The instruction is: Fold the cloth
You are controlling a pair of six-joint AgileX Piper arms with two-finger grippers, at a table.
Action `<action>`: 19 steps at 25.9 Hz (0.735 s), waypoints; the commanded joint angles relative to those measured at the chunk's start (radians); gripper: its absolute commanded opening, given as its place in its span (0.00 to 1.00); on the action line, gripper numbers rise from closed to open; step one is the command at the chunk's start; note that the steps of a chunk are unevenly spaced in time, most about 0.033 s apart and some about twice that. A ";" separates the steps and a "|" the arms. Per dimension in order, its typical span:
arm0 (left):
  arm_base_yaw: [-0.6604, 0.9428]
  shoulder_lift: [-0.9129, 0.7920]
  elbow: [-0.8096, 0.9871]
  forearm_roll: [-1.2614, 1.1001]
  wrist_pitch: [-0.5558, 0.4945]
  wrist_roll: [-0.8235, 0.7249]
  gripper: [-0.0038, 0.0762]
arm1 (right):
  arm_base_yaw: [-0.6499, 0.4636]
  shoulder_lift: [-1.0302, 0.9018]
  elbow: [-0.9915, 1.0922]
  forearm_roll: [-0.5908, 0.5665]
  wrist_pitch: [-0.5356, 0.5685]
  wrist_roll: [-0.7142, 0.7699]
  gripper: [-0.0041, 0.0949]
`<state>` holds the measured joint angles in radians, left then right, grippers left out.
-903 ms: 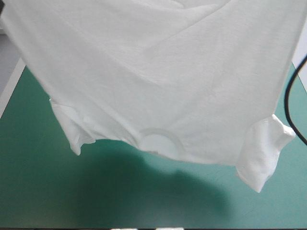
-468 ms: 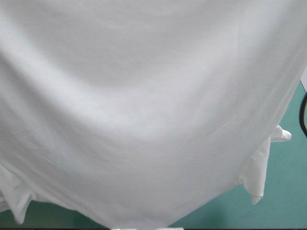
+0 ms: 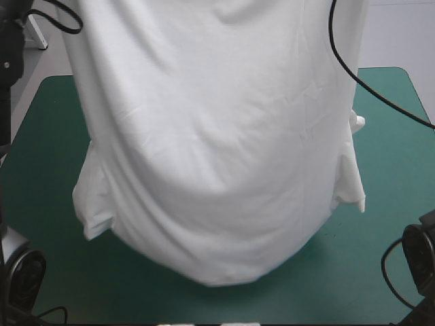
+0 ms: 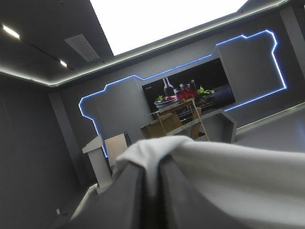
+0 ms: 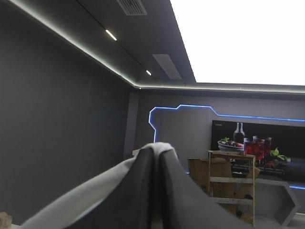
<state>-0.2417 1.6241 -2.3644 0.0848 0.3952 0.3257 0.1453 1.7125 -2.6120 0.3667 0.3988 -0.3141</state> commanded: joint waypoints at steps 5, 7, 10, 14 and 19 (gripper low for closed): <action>-0.002 0.007 -0.019 0.002 -0.201 -0.045 0.07 | -0.001 0.005 -0.027 0.057 -0.202 -0.061 0.02; -0.002 0.007 -0.021 0.002 -0.222 -0.045 0.07 | -0.001 0.005 -0.043 0.057 -0.210 -0.066 0.02; -0.002 0.007 -0.049 0.002 -0.194 -0.045 0.07 | -0.001 0.005 -0.051 0.053 -0.199 -0.071 0.02; -0.002 0.029 -0.049 0.021 -0.039 -0.045 0.07 | -0.010 0.015 -0.032 0.017 0.038 -0.038 0.02; -0.002 0.135 -0.044 0.015 0.251 -0.045 0.07 | -0.042 0.103 0.065 -0.008 0.375 0.130 0.02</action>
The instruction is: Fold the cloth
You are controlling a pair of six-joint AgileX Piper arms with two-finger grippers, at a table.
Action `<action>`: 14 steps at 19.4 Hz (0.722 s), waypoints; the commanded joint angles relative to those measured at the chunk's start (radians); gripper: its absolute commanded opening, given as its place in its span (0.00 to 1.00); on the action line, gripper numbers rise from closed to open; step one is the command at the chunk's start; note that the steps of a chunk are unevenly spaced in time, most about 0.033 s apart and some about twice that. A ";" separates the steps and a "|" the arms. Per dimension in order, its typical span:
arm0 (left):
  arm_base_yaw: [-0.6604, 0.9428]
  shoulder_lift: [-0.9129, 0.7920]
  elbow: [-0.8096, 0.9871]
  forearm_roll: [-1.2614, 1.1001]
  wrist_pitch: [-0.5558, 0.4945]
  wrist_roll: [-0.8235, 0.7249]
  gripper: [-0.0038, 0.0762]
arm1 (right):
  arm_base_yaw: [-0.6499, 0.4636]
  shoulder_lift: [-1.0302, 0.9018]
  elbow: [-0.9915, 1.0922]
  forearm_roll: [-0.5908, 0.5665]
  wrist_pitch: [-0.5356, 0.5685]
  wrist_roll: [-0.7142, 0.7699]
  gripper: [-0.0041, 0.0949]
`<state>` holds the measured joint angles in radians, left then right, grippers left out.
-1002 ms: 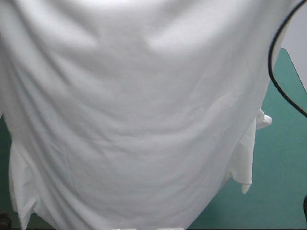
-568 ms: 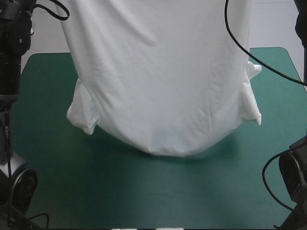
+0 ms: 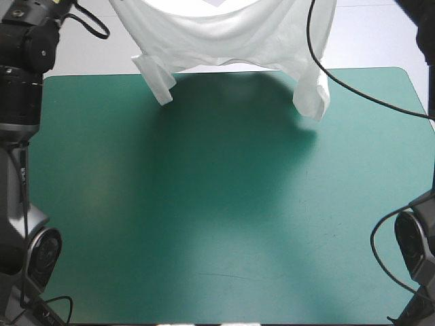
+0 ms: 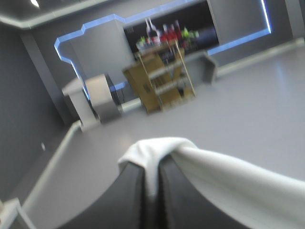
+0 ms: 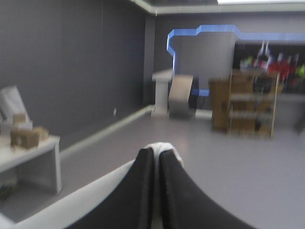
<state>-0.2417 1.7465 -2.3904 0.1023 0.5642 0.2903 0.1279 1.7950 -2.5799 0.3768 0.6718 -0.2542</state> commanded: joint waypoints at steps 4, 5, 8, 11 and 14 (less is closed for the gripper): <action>-0.002 0.165 -0.015 -0.024 0.381 -0.026 0.07 | -0.024 0.154 0.143 -0.006 0.366 0.101 0.02; -0.002 0.216 -0.004 -0.042 0.450 -0.038 0.07 | -0.022 0.200 0.166 0.002 0.466 0.128 0.02; -0.002 0.245 0.104 -0.120 0.548 -0.041 0.07 | -0.012 0.201 0.296 0.000 0.510 0.142 0.02; -0.002 0.169 0.355 -0.162 0.578 -0.045 0.07 | 0.015 0.032 0.621 -0.096 0.510 0.140 0.02; -0.002 0.003 0.678 -0.204 0.564 -0.049 0.07 | 0.027 -0.186 0.991 -0.142 0.510 0.140 0.02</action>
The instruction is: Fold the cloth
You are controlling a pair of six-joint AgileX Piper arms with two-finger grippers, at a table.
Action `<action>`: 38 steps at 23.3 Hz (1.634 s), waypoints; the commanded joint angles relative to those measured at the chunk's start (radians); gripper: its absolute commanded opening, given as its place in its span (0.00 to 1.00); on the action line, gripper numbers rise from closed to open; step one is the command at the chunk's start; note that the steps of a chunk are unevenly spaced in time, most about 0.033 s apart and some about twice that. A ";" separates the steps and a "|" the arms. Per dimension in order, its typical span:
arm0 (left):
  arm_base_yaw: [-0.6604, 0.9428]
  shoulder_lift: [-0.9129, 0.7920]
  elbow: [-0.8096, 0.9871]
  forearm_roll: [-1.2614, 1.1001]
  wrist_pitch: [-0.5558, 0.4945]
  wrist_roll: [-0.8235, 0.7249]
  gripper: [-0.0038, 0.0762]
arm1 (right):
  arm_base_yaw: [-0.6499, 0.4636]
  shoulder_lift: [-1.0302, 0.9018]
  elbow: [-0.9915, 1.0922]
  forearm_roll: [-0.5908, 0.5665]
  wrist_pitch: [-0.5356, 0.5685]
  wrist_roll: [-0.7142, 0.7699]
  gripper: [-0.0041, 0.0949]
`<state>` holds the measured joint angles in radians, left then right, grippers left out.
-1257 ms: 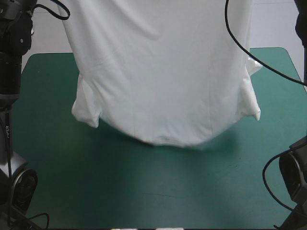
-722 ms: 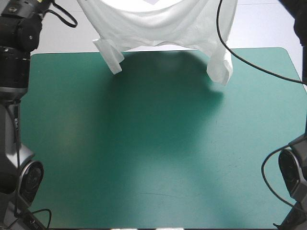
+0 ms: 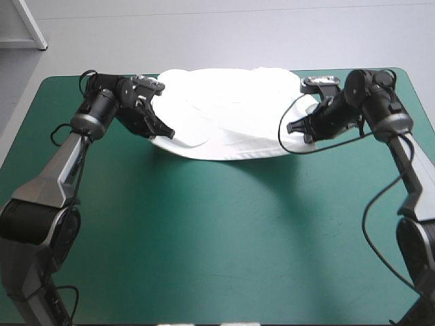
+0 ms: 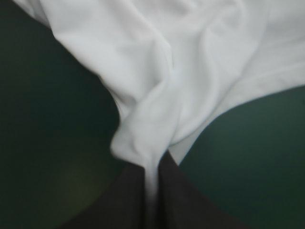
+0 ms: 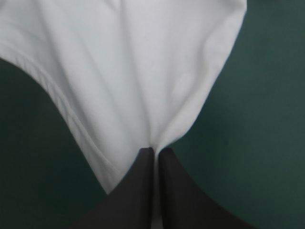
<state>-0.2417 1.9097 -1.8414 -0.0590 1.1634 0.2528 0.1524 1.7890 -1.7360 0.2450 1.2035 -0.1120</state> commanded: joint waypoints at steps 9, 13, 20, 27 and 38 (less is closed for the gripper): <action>-0.002 -0.631 0.830 -0.040 -0.058 -0.068 0.07 | 0.003 -0.583 0.743 -0.016 -0.022 -0.006 0.03; -0.002 -0.748 0.944 -0.037 0.029 -0.087 0.07 | 0.003 -0.682 0.856 -0.014 -0.022 0.028 0.03; -0.002 -0.941 1.023 0.071 0.123 -0.202 0.07 | 0.003 -0.858 1.032 0.089 -0.022 0.049 0.03; -0.002 -1.024 1.023 0.021 0.123 -0.202 0.07 | 0.008 -0.869 1.058 0.178 -0.022 0.005 0.03; -0.002 -1.024 1.023 0.018 -0.043 -0.208 0.72 | 0.045 -0.869 1.026 0.135 -0.121 -0.057 0.86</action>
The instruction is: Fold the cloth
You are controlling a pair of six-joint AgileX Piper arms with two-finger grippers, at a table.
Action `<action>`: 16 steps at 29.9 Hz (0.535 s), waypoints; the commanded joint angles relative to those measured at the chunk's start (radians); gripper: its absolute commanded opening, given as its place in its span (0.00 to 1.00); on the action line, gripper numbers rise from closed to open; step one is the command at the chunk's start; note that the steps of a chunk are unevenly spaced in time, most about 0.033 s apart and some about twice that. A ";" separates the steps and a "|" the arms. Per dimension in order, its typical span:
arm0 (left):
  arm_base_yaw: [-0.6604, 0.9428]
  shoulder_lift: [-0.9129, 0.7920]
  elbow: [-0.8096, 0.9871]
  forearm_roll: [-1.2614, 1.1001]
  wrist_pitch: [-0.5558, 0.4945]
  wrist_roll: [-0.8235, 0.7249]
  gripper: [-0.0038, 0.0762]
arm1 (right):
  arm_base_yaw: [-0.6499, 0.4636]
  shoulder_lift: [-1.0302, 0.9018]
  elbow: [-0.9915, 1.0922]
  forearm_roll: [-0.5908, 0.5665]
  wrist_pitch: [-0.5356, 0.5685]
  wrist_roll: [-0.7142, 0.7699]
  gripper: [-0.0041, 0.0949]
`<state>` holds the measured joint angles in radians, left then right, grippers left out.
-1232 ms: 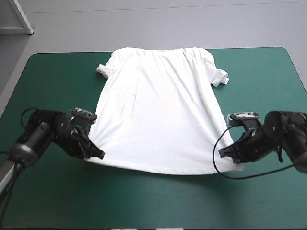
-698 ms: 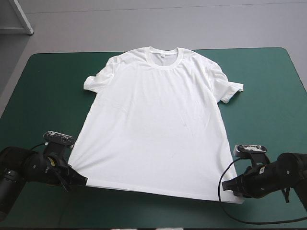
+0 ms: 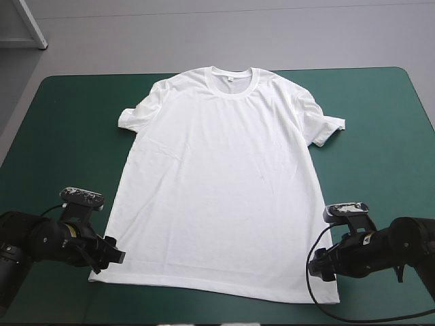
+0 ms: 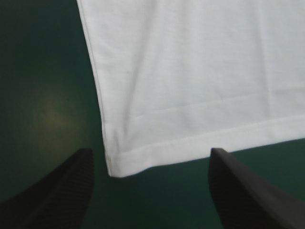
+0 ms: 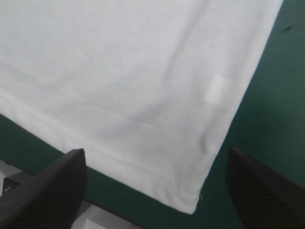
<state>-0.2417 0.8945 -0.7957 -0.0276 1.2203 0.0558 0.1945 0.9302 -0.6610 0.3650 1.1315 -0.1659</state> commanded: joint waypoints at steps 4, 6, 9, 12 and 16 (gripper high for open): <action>-0.002 0.030 -0.035 0.019 -0.321 -0.044 0.70 | 0.003 -0.008 -0.125 -0.007 -0.072 0.007 0.86; -0.002 0.087 -0.063 0.064 -0.365 -0.065 0.70 | 0.003 -0.008 -0.165 -0.017 -0.070 0.027 0.86; -0.002 0.202 -0.136 0.109 -0.408 -0.075 0.70 | 0.003 -0.008 -0.212 -0.053 -0.055 0.043 0.86; -0.001 0.327 -0.213 0.130 -0.470 -0.091 0.70 | 0.003 -0.008 -0.242 -0.082 -0.007 0.053 0.86; 0.055 0.479 -0.320 0.072 -0.582 -0.091 0.70 | 0.003 -0.010 -0.246 -0.083 0.023 0.074 0.86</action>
<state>-0.2178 1.3153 -1.0310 0.0769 0.7514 -0.0201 0.1945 0.9302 -0.8733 0.2754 1.1521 -0.1043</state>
